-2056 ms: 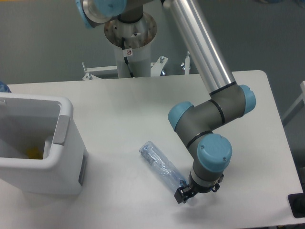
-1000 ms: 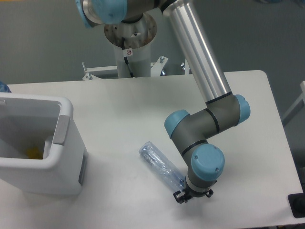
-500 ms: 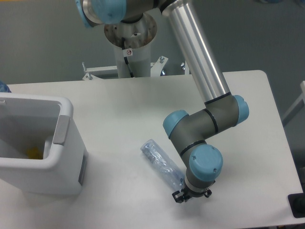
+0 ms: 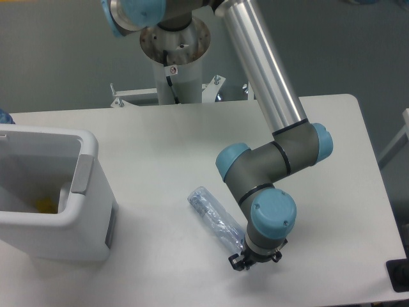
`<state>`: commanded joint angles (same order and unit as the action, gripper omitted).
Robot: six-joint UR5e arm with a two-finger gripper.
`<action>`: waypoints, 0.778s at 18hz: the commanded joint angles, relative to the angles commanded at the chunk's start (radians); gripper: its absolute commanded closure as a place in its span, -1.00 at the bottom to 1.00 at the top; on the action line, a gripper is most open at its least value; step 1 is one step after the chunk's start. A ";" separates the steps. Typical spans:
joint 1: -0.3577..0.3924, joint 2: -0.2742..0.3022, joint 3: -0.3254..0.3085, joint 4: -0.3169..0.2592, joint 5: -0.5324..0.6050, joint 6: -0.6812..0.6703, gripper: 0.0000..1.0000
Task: Place the trash in the trash can
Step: 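Lower the gripper to the bottle's cap end and close on it, then lift the bottle by its cap end toward the white bin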
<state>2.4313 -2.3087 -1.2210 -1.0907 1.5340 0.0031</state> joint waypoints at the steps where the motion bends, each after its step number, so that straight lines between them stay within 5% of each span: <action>1: 0.002 0.011 0.000 0.000 -0.002 0.002 0.58; 14: 0.009 0.193 0.002 0.006 -0.127 0.002 0.68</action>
<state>2.4406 -2.1155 -1.2195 -1.0845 1.4068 0.0046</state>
